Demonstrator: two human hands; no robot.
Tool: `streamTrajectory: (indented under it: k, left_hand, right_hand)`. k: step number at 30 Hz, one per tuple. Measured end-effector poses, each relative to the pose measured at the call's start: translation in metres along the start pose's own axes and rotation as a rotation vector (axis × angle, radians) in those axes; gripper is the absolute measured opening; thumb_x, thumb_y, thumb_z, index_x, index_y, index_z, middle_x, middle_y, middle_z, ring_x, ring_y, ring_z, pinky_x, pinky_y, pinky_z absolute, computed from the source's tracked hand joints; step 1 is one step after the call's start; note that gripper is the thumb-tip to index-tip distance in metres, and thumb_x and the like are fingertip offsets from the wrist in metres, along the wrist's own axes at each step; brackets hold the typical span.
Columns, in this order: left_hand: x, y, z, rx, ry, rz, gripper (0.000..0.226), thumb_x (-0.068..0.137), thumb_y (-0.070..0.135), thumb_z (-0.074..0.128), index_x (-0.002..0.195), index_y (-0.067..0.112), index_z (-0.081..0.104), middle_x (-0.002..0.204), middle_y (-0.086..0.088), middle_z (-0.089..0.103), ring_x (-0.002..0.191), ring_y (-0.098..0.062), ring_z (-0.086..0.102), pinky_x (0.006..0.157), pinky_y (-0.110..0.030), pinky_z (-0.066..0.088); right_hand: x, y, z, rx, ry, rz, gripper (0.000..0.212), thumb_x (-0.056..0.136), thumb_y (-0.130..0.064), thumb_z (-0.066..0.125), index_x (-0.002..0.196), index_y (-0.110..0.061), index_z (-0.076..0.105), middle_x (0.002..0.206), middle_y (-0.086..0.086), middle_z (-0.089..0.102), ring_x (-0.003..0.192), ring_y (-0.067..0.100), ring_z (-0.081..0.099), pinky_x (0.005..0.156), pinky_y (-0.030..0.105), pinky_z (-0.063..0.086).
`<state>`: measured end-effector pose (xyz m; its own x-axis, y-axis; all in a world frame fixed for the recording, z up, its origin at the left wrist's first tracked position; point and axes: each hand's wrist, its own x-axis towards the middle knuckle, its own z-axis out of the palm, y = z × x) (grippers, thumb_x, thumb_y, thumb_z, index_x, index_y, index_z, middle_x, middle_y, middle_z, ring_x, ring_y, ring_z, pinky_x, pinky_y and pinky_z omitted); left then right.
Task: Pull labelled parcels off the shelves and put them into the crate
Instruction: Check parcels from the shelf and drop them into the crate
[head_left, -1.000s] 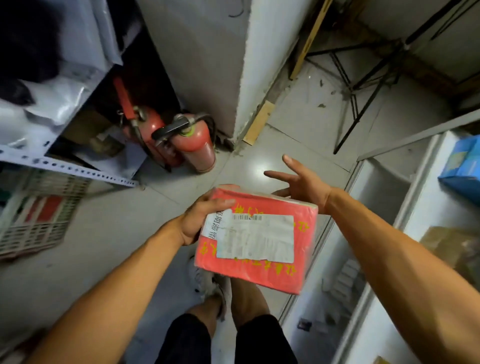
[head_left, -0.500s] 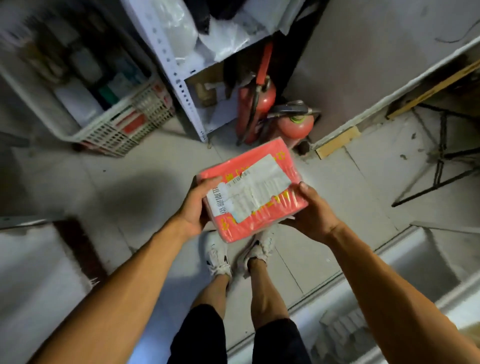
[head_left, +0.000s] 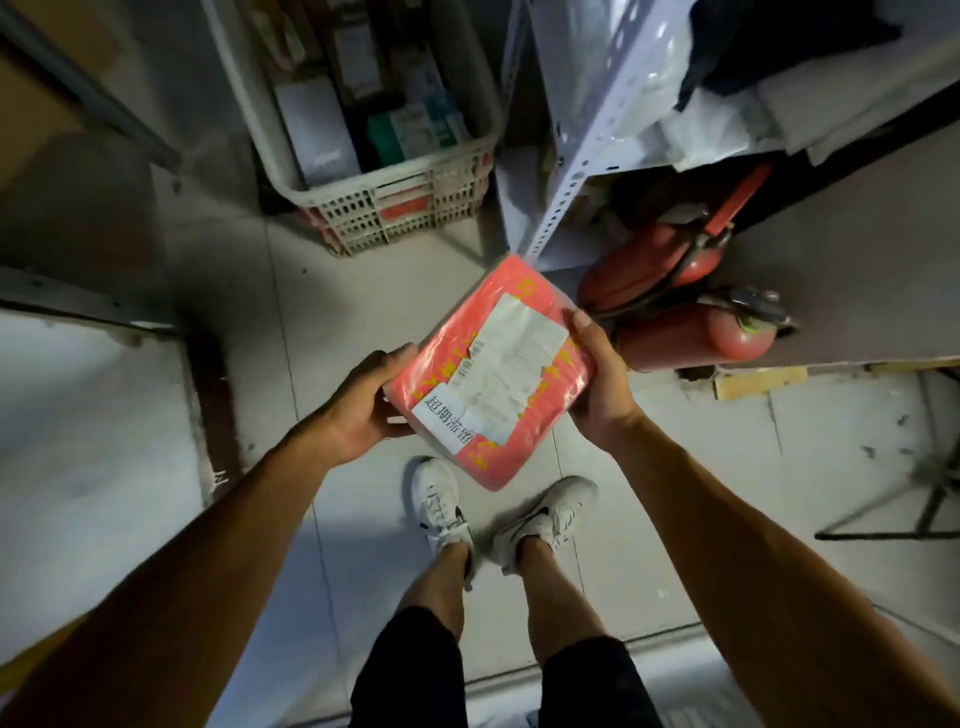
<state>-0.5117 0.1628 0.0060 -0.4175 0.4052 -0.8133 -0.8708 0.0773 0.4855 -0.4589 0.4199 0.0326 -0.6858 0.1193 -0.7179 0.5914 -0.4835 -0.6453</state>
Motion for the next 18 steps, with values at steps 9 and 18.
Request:
streamTrajectory:
  k: [9,18]
  left_hand:
    - [-0.032,0.013,-0.075,-0.134,0.076,0.138,0.03,0.101,-0.001,0.05,0.127,0.011,0.056,0.105,-0.003,0.069,0.086,-0.011,0.074,0.069,-0.03,0.06]
    - [-0.005,0.055,-0.099,-0.264,0.065,0.144,0.058,0.073,0.064,0.074,0.119,0.027,0.072,0.115,-0.008,0.073,0.107,-0.024,0.069,0.093,-0.049,0.053]
  right_hand:
    - [0.047,-0.016,0.107,-0.169,-0.129,0.005,0.063,0.078,-0.065,0.069,0.13,-0.028,0.067,0.134,0.016,0.064,0.131,0.041,0.053,0.114,0.061,0.032]
    - [0.114,-0.03,0.149,-0.216,-0.169,0.045,0.072,0.078,-0.071,0.068,0.128,-0.019,0.067,0.136,0.036,0.053,0.127,0.06,0.044,0.106,0.08,0.023]
